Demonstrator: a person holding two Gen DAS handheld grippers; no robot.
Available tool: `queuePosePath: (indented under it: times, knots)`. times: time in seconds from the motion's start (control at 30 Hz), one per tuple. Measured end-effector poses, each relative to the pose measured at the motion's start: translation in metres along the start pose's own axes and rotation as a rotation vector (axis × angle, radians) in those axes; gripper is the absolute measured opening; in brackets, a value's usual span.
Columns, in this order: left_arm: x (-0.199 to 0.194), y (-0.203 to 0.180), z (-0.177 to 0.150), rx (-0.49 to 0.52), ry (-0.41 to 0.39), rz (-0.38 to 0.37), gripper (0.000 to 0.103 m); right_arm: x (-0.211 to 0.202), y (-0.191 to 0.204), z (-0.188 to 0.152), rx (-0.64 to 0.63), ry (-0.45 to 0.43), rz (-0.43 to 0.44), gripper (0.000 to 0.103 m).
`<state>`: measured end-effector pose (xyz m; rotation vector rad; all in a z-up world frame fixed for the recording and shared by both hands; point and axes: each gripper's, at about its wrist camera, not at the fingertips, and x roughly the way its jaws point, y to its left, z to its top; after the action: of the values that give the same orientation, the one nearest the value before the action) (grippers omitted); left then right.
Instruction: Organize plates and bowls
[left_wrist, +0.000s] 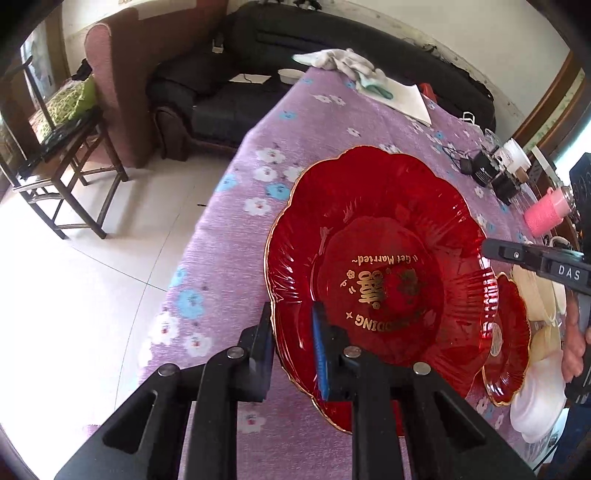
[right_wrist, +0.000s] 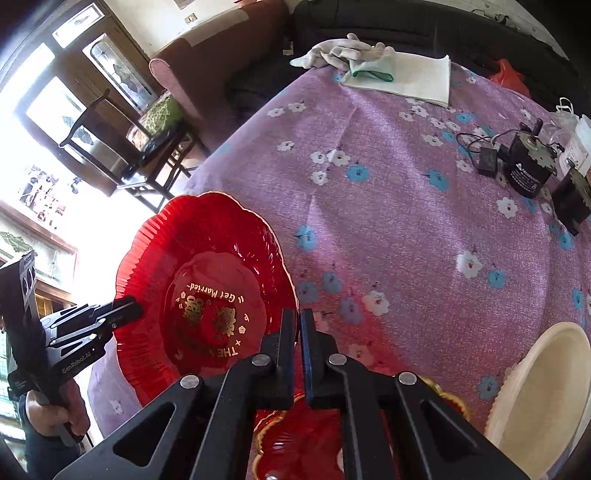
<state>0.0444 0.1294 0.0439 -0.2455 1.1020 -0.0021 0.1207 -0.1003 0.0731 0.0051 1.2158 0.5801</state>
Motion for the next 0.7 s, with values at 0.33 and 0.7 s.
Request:
queuePosePath:
  times: [0.33, 0.7]
  knots:
    - [-0.025, 0.024, -0.022, -0.025, -0.02, -0.005, 0.018, -0.001, 0.03, -0.014, -0.034, 0.013, 0.047, 0.005]
    - [-0.059, 0.017, -0.091, 0.012, -0.026, -0.025, 0.028, -0.004, 0.044, -0.077, -0.062, 0.071, 0.087, 0.005]
